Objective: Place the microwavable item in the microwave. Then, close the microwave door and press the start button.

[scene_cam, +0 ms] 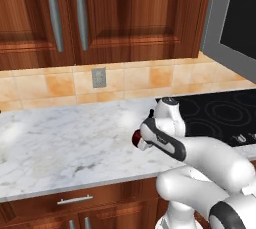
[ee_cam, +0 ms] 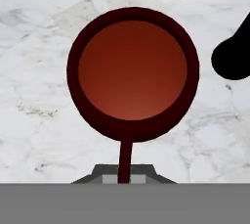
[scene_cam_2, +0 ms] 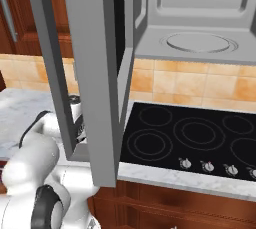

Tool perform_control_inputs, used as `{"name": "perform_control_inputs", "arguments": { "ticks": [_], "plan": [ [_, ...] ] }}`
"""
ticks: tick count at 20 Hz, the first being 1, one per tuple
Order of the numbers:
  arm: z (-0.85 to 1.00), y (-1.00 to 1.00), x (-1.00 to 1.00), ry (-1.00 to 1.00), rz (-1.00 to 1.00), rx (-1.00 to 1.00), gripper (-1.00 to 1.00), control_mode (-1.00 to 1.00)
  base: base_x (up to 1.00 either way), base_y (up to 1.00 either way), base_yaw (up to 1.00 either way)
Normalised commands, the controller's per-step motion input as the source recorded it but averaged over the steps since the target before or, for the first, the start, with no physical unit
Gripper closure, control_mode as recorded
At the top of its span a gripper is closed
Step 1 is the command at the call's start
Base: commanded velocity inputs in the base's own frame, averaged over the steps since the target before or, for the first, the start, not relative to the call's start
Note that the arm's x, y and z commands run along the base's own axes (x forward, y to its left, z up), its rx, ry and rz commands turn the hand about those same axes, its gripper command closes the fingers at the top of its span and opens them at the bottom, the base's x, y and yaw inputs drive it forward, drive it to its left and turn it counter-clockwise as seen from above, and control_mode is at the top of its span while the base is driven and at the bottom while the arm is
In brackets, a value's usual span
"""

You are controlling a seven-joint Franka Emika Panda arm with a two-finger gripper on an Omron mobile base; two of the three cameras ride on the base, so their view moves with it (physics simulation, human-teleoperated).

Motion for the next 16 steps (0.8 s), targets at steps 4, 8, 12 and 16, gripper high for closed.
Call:
{"name": "perform_control_inputs", "arguments": {
  "ticks": [4, 8, 12, 16],
  "plan": [
    [0.69, 0.0, -0.44, -0.06, 0.0, 0.0, 1.0, -1.0, 0.0, 0.0, 0.0],
    [0.83, 0.05, -0.48, -0.07, 0.0, 0.0, 1.0, -1.0, 0.0, 0.0, 0.0],
    [0.86, 0.05, -0.58, -0.1, 0.0, 0.0, 1.0, -1.0, 0.0, 0.0, 0.0],
    [0.87, 0.0, -0.64, -0.09, 0.0, 0.0, 1.0, -1.0, 0.0, 0.0, 0.0]
  ]
}}
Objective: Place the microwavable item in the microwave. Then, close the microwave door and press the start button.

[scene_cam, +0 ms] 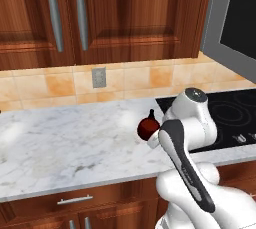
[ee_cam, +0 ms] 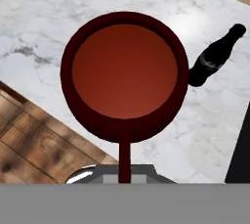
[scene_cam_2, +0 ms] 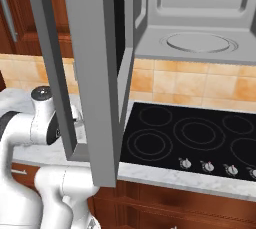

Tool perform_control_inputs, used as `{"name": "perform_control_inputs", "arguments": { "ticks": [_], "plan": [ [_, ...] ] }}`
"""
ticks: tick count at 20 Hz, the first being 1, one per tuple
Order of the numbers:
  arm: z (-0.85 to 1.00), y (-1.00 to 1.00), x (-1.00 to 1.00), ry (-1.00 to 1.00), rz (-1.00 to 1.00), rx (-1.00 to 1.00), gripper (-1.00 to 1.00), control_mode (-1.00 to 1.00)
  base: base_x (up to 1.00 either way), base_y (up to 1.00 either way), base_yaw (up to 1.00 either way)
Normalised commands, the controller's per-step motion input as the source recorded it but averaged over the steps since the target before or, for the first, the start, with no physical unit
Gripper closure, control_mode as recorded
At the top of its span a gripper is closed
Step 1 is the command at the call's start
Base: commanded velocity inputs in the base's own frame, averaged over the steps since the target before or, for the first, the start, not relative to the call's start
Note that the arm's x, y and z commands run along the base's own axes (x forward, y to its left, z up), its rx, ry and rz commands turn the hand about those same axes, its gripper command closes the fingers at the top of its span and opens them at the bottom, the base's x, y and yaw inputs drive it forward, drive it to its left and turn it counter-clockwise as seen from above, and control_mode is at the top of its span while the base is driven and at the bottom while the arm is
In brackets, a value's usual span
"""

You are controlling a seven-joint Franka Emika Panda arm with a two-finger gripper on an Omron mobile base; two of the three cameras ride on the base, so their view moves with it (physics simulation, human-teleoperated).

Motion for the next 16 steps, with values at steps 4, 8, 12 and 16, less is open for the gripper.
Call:
{"name": "perform_control_inputs", "arguments": {
  "ticks": [4, 8, 12, 16],
  "plan": [
    [0.75, 0.0, -0.63, -0.03, 0.0, 0.0, 1.0, -1.0, 0.0, 0.0, 0.0],
    [0.46, 0.0, -0.48, 0.0, 0.0, 0.0, 1.0, -1.0, 0.0, 0.0, 0.0],
    [0.02, 0.0, -0.22, 0.04, 0.0, 0.0, 1.0, -1.0, 0.0, 0.0, 0.0],
    [-0.26, 0.0, -0.05, 0.03, 0.0, 0.0, 1.0, -1.0, 0.0, 0.0, 0.0]
  ]
}}
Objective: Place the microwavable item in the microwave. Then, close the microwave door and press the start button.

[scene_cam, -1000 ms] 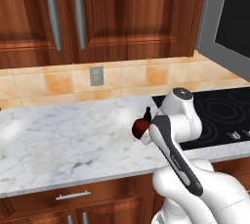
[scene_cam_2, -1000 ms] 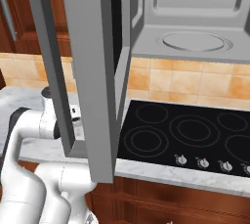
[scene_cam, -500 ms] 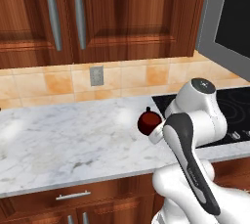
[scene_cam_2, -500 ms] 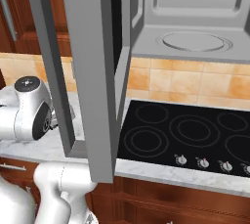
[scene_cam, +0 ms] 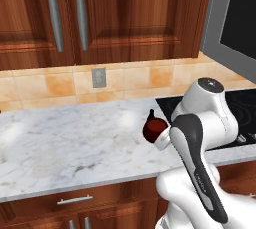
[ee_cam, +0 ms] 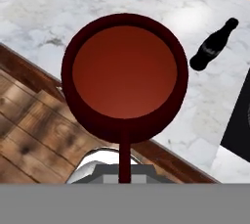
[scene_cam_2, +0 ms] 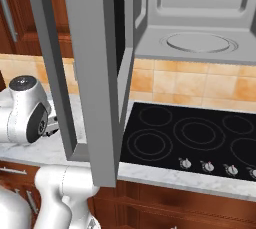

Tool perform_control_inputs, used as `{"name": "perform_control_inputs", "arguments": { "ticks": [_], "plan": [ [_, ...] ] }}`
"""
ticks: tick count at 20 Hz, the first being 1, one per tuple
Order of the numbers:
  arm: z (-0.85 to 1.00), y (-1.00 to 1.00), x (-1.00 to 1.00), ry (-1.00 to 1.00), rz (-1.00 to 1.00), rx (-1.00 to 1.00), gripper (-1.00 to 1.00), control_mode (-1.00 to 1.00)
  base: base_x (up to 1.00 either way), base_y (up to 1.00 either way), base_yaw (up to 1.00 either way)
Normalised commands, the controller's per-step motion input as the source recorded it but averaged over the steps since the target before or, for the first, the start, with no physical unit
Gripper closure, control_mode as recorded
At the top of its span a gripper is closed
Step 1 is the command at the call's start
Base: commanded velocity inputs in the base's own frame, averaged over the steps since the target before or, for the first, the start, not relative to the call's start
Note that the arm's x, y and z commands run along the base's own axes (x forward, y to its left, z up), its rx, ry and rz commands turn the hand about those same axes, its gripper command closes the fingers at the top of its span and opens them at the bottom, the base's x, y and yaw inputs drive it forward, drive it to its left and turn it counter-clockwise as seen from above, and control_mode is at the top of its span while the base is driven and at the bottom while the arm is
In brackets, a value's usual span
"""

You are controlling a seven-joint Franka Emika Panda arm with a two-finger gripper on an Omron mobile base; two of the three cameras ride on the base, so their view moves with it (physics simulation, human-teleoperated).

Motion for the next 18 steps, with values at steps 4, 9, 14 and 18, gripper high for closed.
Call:
{"name": "perform_control_inputs", "arguments": {
  "ticks": [4, 9, 14, 18],
  "plan": [
    [-0.27, 0.0, -0.28, -0.02, 0.0, 0.0, 1.0, -1.0, 0.0, 0.0, 0.0],
    [-0.1, 0.0, -0.65, -0.09, 0.0, 0.0, 1.0, 1.0, -0.2, 0.0, 0.0],
    [0.0, 0.0, 0.0, 0.0, 0.0, 0.0, 1.0, 1.0, -1.0, -0.03, -0.07],
    [0.0, 0.0, 0.0, 0.0, 0.0, 0.0, 1.0, 1.0, -1.0, -0.35, -0.11]
  ]
}}
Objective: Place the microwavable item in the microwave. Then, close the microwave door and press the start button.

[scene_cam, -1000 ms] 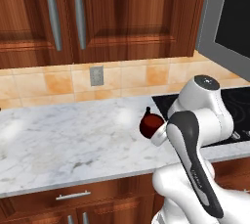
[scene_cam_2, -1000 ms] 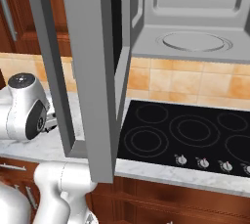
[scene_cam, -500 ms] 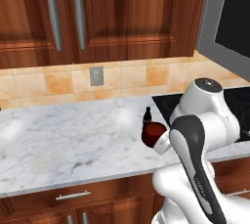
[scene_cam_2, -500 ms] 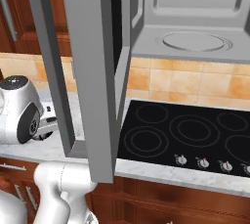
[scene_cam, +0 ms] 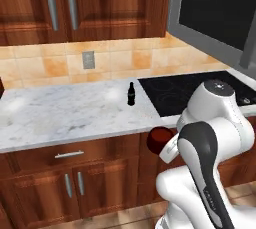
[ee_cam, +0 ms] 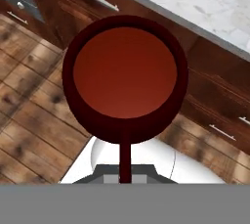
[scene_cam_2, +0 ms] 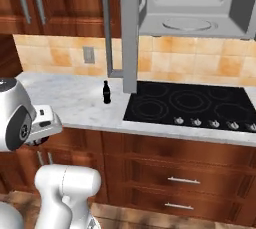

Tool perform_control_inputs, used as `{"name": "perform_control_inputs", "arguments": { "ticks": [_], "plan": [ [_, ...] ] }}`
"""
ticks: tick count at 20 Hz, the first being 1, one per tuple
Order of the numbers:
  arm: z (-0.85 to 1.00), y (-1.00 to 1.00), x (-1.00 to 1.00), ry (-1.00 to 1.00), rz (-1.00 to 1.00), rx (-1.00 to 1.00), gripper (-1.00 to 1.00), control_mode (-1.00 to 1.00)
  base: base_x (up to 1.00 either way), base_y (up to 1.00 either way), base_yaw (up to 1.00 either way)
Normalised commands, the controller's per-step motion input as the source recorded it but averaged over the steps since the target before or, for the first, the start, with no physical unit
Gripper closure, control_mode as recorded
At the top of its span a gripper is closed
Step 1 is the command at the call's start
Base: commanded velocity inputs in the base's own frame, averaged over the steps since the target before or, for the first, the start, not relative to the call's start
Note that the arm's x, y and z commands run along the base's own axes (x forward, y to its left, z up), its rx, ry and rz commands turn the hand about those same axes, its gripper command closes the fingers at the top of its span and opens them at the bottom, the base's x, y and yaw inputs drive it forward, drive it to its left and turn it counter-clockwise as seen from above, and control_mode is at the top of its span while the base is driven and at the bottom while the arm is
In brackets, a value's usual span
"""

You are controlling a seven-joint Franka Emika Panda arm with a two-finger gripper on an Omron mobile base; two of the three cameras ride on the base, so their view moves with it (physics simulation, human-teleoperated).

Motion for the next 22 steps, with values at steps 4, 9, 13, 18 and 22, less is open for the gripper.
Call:
{"name": "perform_control_inputs", "arguments": {
  "ticks": [4, 9, 13, 18, 22],
  "plan": [
    [0.0, 0.0, 0.0, 0.0, 0.0, 0.0, 1.0, 1.0, -1.0, -0.69, -0.14],
    [0.0, 0.0, 0.0, 0.0, 0.0, 0.0, 1.0, 1.0, -0.6, -0.99, -0.11],
    [0.0, 0.0, 0.0, 0.0, 0.0, 0.0, 1.0, 1.0, -0.06, -1.0, -0.02],
    [0.0, 0.0, 0.0, 0.0, 0.0, 0.0, 1.0, 1.0, 0.29, -0.82, 0.0],
    [0.0, 0.0, 0.0, 0.0, 0.0, 0.0, 1.0, 1.0, 0.76, -0.45, 0.0]
  ]
}}
